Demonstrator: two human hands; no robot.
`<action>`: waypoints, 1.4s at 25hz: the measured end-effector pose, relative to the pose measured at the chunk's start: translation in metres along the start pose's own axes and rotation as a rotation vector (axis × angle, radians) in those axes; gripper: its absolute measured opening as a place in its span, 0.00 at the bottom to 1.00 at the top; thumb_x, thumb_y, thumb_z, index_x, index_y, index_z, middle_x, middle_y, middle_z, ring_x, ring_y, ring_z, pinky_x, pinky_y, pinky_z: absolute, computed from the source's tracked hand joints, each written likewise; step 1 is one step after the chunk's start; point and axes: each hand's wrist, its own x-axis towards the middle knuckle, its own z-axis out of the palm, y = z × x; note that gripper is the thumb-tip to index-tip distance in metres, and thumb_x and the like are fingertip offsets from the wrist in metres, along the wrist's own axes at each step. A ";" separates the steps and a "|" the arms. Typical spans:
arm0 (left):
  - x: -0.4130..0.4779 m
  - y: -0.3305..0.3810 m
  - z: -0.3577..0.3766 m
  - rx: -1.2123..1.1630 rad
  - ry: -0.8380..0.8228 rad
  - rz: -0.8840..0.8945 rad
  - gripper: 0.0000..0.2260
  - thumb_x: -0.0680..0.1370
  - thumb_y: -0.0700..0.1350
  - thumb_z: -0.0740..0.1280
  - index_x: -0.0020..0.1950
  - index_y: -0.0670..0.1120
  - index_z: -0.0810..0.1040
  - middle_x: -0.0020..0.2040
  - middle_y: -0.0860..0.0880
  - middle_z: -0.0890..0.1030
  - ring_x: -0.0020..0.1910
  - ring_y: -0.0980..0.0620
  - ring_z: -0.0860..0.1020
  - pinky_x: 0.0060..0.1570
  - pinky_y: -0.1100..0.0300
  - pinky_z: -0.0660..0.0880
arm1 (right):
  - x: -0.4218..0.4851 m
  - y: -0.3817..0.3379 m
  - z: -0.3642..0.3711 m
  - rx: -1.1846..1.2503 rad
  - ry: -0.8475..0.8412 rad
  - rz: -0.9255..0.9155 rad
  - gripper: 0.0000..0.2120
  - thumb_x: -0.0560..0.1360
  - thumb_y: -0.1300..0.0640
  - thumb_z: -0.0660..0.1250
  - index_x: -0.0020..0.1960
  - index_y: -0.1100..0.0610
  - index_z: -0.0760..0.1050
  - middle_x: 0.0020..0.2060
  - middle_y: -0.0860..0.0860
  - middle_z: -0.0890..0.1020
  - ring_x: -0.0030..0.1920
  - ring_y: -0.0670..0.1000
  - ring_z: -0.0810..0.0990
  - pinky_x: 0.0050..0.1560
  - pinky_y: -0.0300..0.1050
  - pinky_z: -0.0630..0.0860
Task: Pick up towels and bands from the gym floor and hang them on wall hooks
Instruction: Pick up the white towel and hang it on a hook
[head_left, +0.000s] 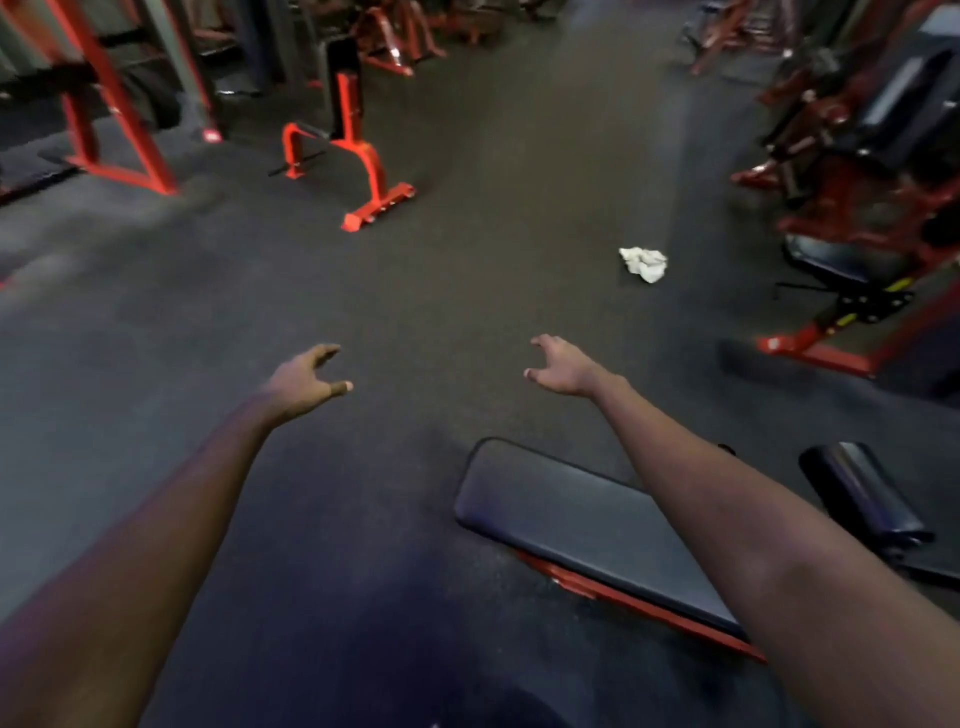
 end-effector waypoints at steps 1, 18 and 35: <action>0.026 0.005 0.002 0.012 -0.031 0.023 0.32 0.74 0.49 0.74 0.75 0.48 0.67 0.73 0.46 0.70 0.72 0.47 0.69 0.70 0.54 0.65 | 0.011 0.009 -0.004 0.001 0.011 0.043 0.32 0.76 0.51 0.68 0.75 0.62 0.62 0.72 0.61 0.68 0.72 0.59 0.67 0.70 0.45 0.64; 0.508 0.171 0.005 0.106 -0.334 0.386 0.31 0.75 0.49 0.72 0.76 0.49 0.64 0.75 0.46 0.68 0.73 0.47 0.68 0.67 0.57 0.65 | 0.318 0.110 -0.129 0.233 0.282 0.498 0.31 0.76 0.51 0.69 0.75 0.59 0.64 0.70 0.59 0.72 0.68 0.58 0.73 0.67 0.49 0.70; 0.999 0.381 0.043 0.164 -0.522 0.598 0.30 0.75 0.48 0.72 0.76 0.49 0.65 0.73 0.44 0.71 0.72 0.47 0.68 0.65 0.59 0.65 | 0.703 0.225 -0.273 0.277 0.376 0.685 0.30 0.76 0.51 0.67 0.74 0.59 0.65 0.71 0.57 0.71 0.68 0.57 0.73 0.68 0.49 0.69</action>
